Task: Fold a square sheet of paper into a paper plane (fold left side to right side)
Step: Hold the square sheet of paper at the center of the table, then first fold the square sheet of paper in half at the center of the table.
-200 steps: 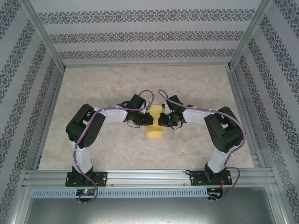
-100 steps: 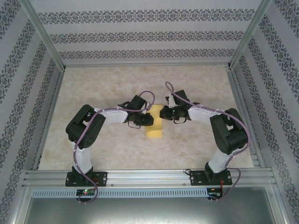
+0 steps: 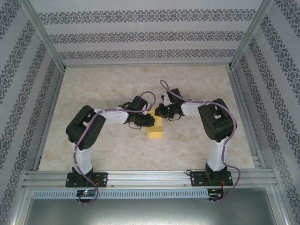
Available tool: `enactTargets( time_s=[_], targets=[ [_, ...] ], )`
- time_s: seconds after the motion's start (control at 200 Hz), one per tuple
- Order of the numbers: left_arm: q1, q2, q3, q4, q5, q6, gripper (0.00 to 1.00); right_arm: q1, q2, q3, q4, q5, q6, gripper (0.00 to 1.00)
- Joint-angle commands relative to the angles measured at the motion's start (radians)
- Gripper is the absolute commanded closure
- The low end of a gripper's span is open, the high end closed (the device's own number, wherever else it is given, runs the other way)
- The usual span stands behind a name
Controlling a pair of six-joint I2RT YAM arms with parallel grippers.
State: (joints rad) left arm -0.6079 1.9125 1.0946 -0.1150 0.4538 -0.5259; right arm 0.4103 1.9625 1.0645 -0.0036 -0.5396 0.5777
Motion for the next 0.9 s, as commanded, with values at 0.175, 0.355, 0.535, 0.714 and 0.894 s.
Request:
enactTargets(
  time_s=[0.175,0.355,0.535,0.714,0.894],
  targets=[
    [-0.018,-0.083,-0.004,-0.093,-0.012,0.046,0.68,0.011,0.052,0.002,-0.08,0.055,0.006,1.0],
    [-0.019,-0.046,-0.033,-0.05,0.0,0.041,0.69,0.013,0.048,0.006,-0.094,0.062,0.0,1.0],
    [-0.019,-0.021,-0.064,-0.021,0.004,0.03,0.73,0.015,0.045,0.012,-0.118,0.076,-0.01,1.0],
    [-0.027,-0.07,-0.11,-0.017,0.018,0.059,0.78,0.016,0.044,0.018,-0.136,0.087,-0.014,1.0],
    [-0.042,-0.12,-0.162,-0.008,0.045,0.098,0.81,0.015,0.047,0.025,-0.151,0.096,-0.017,1.0]
  ],
)
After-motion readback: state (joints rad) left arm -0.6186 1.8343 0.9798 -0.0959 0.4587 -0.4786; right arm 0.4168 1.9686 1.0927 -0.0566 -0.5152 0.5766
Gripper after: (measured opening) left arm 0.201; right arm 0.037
